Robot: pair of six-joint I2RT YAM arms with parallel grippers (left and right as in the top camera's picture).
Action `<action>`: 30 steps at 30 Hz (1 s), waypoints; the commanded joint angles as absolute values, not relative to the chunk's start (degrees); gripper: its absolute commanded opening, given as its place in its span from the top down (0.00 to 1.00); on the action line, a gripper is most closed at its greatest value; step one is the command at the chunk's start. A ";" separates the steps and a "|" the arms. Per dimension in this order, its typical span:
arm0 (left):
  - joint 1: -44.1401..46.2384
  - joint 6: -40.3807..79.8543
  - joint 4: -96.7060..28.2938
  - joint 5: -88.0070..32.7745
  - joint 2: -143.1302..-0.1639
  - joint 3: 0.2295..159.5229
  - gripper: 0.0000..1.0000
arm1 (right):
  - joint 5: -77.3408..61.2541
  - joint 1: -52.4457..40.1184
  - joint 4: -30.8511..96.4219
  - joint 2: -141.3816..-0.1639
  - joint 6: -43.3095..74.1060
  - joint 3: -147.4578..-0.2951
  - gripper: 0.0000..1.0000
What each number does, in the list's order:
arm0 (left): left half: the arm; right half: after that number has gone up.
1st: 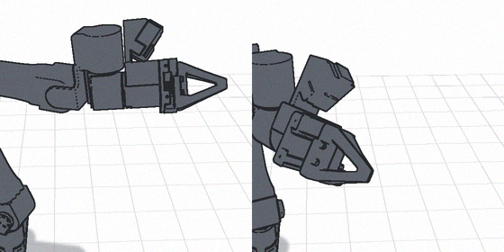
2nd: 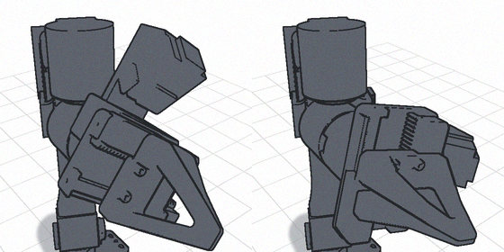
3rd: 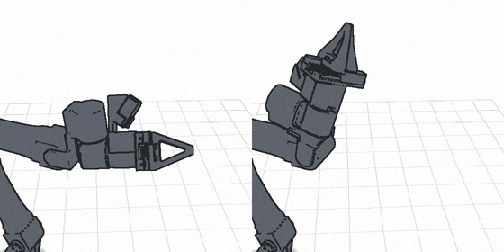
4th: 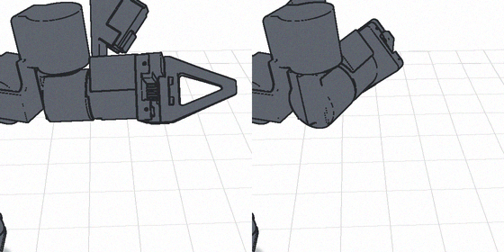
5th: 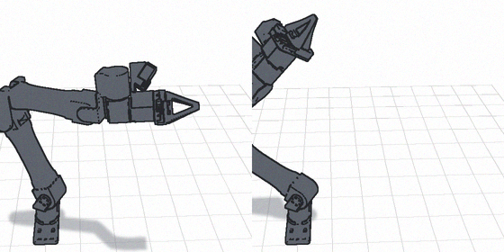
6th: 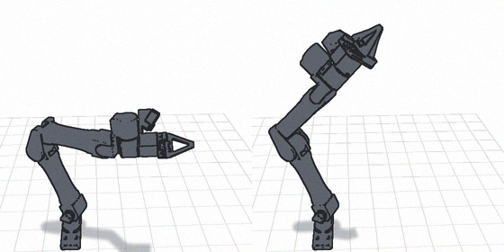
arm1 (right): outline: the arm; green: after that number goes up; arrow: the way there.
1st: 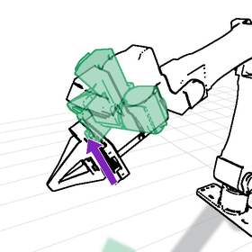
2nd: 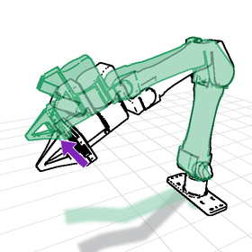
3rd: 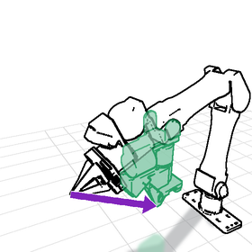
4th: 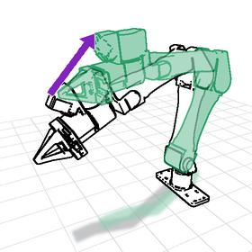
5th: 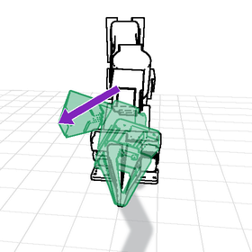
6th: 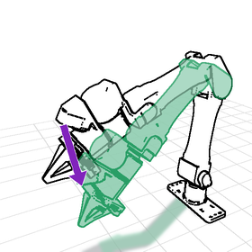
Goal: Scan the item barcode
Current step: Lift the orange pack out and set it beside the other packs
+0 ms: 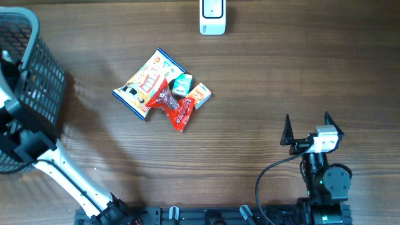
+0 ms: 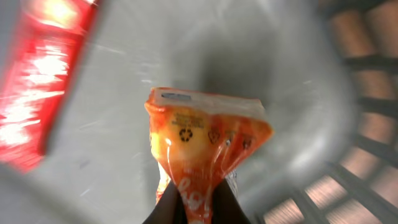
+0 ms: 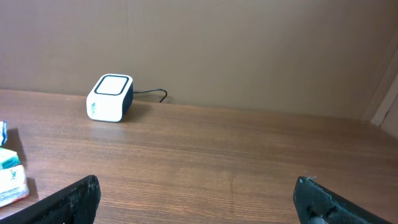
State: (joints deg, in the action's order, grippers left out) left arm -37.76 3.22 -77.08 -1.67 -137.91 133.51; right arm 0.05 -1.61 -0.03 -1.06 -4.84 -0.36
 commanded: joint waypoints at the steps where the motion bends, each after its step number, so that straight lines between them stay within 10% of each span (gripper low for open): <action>1: -39.20 5.23 -76.44 -5.80 -124.84 135.35 0.96 | -0.03 -1.37 -0.34 -0.80 -5.45 -0.30 0.00; 14: -34.15 9.67 -80.95 -38.20 -110.19 135.31 0.96 | -0.03 -1.37 -0.34 -0.80 -5.43 -0.30 0.00; 30: -0.89 9.76 -73.67 -27.31 -110.69 110.65 0.92 | -0.03 -1.37 -0.34 -0.80 -5.43 -0.30 0.00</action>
